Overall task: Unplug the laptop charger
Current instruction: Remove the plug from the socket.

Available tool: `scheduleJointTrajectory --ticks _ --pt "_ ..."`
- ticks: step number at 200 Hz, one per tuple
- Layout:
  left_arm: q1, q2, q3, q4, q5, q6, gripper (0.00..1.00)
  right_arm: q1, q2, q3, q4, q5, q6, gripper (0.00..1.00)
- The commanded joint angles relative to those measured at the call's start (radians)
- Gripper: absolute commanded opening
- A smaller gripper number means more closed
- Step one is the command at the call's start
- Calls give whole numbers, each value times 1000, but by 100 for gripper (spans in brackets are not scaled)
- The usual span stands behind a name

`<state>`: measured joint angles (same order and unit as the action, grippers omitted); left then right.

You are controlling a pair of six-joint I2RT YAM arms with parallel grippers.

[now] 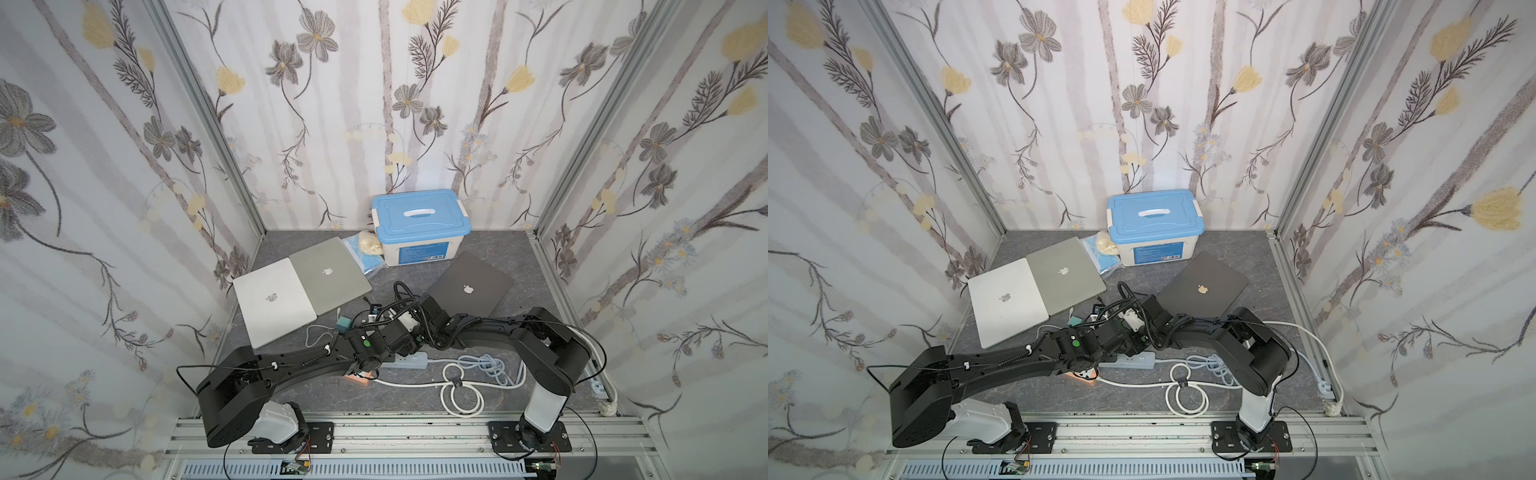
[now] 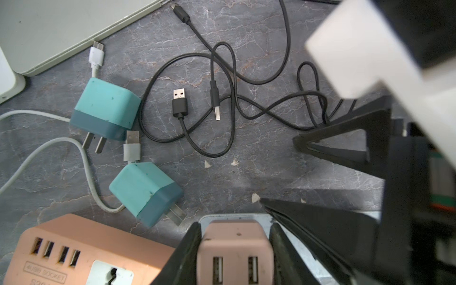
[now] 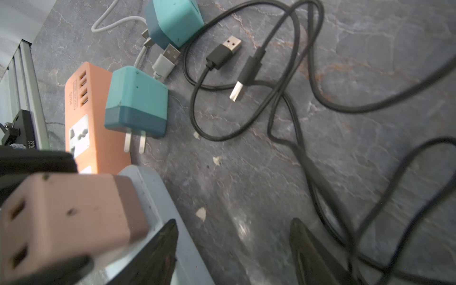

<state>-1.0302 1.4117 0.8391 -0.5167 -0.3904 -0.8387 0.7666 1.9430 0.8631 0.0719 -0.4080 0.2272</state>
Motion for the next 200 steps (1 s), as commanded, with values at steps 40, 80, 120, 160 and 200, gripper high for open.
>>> scheduleJointTrajectory --ticks 40,80,120,160,200 --pt "3 7 -21 78 -47 -16 1 -33 11 -30 -216 -144 -10 73" --pt "3 0 -43 130 -34 -19 1 -21 48 -24 -234 -125 -14 74" --pt "2 -9 -42 136 -47 -5 1 -17 80 -11 -281 -62 -23 74" --pt "2 -28 -54 149 -58 3 1 -12 121 23 -329 -4 -25 74" --pt "3 -43 -68 149 -65 9 1 -7 155 49 -362 55 -11 74"
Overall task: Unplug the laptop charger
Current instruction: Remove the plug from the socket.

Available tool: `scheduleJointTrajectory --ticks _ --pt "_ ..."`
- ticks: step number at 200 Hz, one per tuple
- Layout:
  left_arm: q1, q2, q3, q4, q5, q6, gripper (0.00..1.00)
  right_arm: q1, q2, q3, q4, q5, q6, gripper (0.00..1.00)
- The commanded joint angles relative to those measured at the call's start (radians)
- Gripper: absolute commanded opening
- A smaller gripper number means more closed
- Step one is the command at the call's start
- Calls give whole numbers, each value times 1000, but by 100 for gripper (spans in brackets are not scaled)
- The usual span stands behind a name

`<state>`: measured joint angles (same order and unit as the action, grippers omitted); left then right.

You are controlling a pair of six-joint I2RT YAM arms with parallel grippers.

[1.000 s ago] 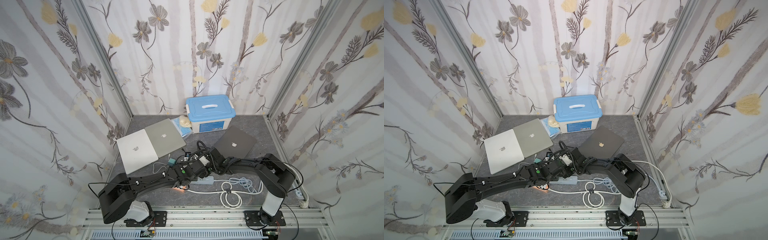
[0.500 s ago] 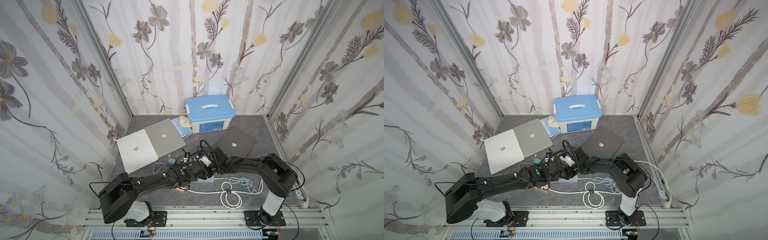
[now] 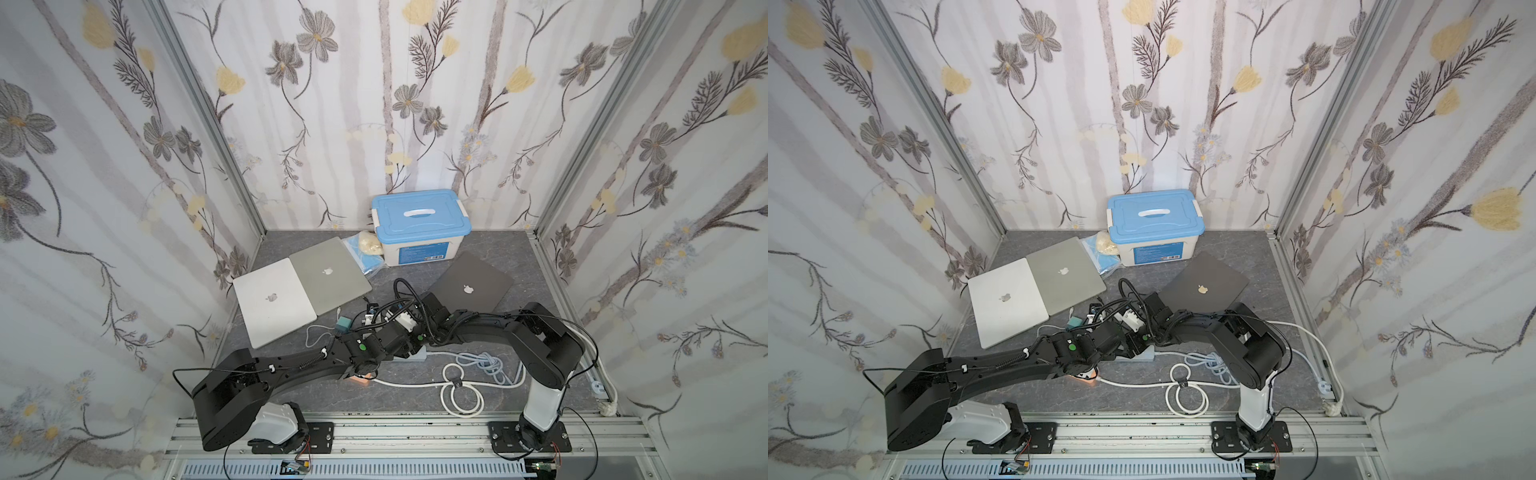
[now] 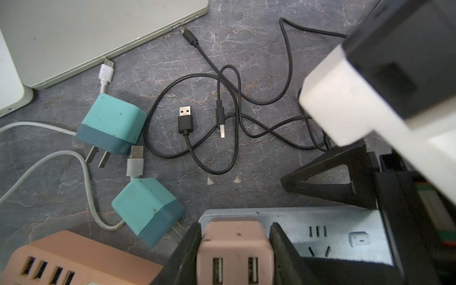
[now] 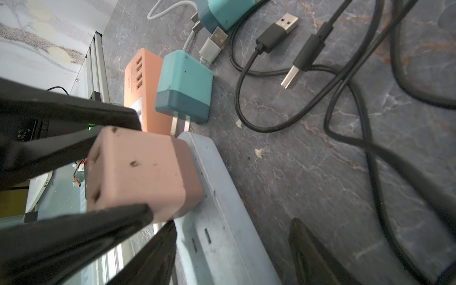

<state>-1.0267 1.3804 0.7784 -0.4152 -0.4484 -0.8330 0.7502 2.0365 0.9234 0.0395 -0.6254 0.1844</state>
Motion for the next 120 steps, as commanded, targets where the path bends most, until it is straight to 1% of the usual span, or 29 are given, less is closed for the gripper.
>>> scheduleJointTrajectory --ticks 1,52,83,120 --pt "-1 -13 -8 48 -7 3 1 10 63 -10 -330 273 32 74" --pt "-1 -26 -23 70 -11 19 1 18 104 3 -349 334 61 74" --pt "-1 -39 -33 84 -6 29 1 18 132 7 -355 342 75 73" --pt "6 -48 -43 84 30 28 2 18 162 24 -354 334 87 72"
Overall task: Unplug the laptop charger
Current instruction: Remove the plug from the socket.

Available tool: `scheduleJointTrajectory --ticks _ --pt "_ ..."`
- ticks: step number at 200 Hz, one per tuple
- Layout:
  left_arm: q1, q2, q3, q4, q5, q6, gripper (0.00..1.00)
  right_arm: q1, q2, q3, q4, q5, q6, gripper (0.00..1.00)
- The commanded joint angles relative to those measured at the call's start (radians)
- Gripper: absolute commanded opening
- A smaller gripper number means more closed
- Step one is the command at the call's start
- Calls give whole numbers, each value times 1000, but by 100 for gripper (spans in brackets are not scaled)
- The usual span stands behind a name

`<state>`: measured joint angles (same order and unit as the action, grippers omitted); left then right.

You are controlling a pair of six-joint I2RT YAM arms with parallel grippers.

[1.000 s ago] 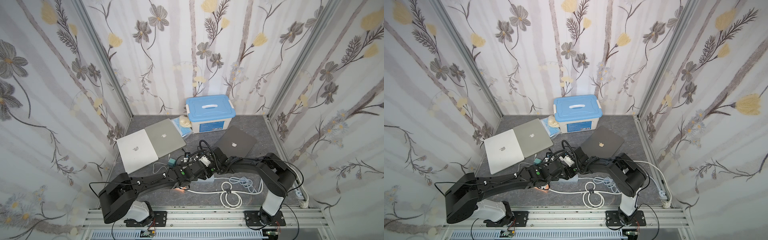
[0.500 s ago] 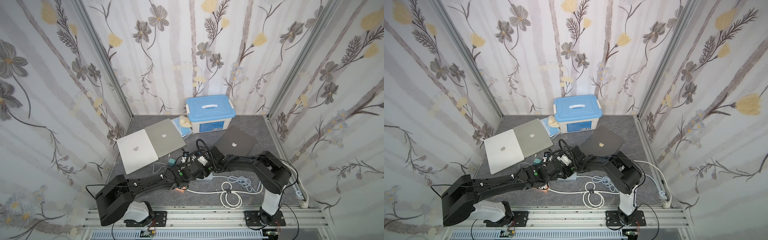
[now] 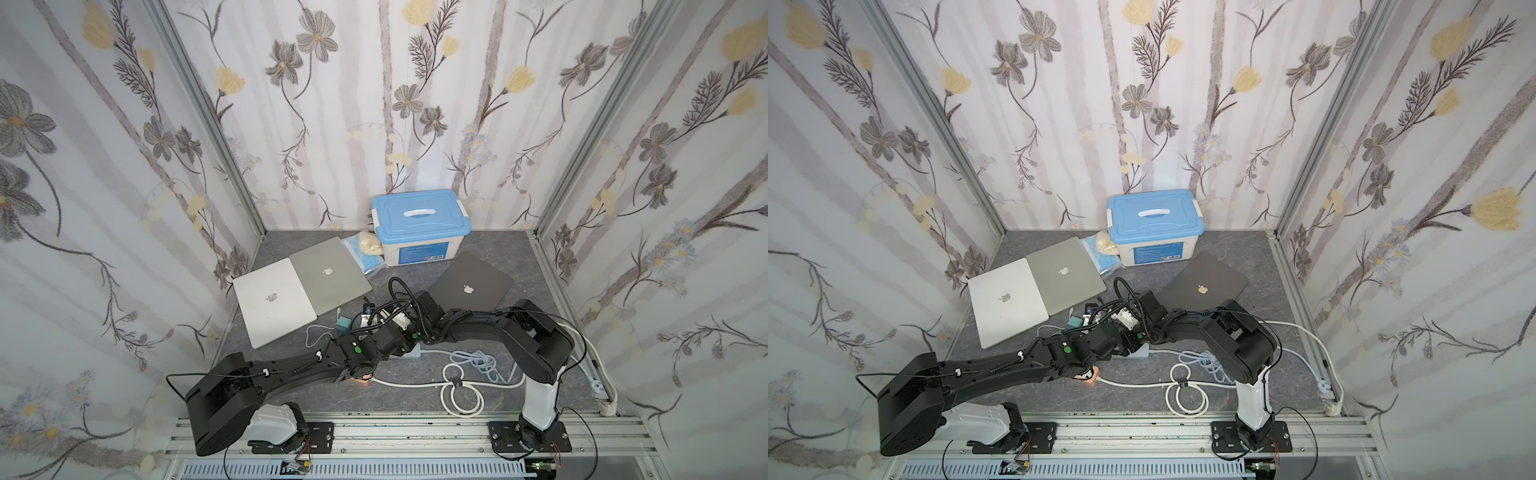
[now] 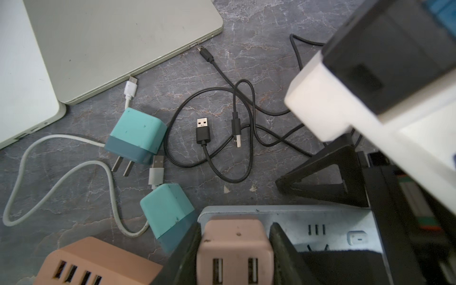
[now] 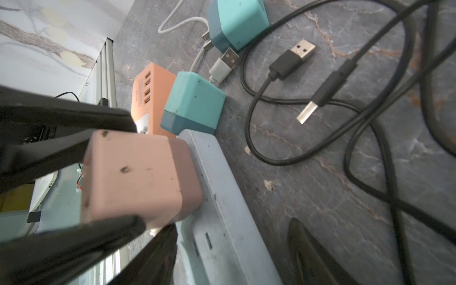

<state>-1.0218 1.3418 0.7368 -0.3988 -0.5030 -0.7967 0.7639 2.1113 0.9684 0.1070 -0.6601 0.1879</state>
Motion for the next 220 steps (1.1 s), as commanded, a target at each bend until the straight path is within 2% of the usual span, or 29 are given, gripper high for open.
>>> scheduleJointTrajectory --ticks 1,50,78,107,182,201,220 --pt "1 -10 -2 67 86 -9 2 5 88 -20 -421 369 84 72" --pt "34 -52 -4 57 168 -4 2 -7 137 -5 -422 359 91 69" --pt "46 -58 -4 63 222 -7 2 -15 150 -5 -420 358 90 58" --pt "47 -43 -3 66 238 -6 2 -19 154 -5 -420 359 93 54" --pt "49 -16 33 32 211 14 2 -3 110 -32 -430 396 100 55" --pt "53 -3 25 27 194 8 1 -12 73 -44 -399 354 100 56" --pt "60 7 16 14 176 1 0 -21 36 -52 -373 314 104 62"
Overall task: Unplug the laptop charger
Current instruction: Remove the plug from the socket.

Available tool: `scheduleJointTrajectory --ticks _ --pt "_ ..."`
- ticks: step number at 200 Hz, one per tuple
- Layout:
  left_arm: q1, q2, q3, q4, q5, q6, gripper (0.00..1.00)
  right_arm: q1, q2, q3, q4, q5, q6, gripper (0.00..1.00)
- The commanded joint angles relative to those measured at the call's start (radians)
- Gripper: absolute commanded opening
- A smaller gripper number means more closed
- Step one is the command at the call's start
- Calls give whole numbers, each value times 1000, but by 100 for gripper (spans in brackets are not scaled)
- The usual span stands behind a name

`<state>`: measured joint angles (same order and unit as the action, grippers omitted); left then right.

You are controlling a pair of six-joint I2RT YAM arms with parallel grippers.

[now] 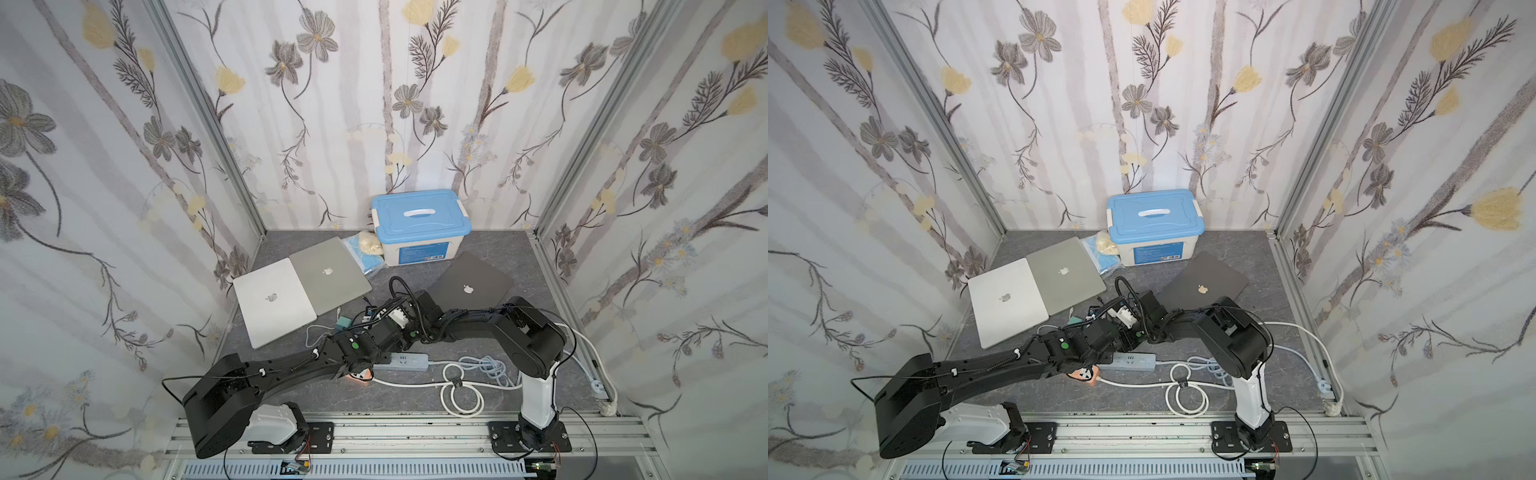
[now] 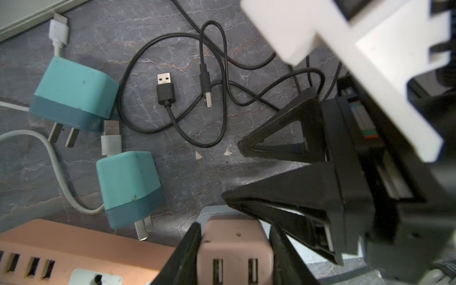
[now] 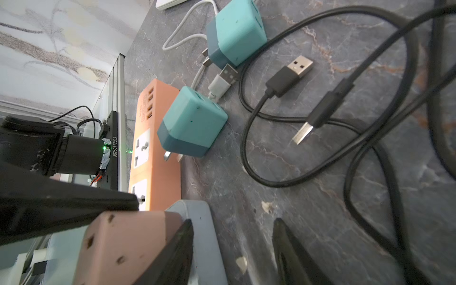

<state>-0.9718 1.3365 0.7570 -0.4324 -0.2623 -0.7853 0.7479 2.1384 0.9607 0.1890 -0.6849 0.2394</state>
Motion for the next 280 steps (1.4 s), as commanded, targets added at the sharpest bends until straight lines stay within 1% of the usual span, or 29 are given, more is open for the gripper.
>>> scheduleJointTrajectory --ticks 1,33,88,118,141,185,225,227,231,280 --pt "11 13 -5 47 -66 -11 0 -5 7 -45 -454 337 52 62" --pt "23 12 -10 39 -82 -14 0 -16 -69 -67 -428 287 55 64" --pt "50 6 -9 45 -70 3 0 -7 -151 -128 -445 260 49 64" --pt "51 0 -7 51 -61 13 0 -4 -108 -115 -469 326 51 63" --pt "52 -16 -6 51 -60 18 0 3 -63 -94 -467 332 54 63" --pt "53 -48 9 33 -72 32 0 21 -2 -74 -509 394 51 63" --pt "52 -35 13 36 -80 36 0 21 18 -73 -535 434 54 62" --pt "51 -34 14 35 -80 38 0 43 18 -71 -536 436 55 63" --pt "52 -29 17 35 -80 42 0 51 21 -70 -539 440 54 62" --pt "51 6 59 -36 -112 69 0 64 50 -48 -570 468 56 62"
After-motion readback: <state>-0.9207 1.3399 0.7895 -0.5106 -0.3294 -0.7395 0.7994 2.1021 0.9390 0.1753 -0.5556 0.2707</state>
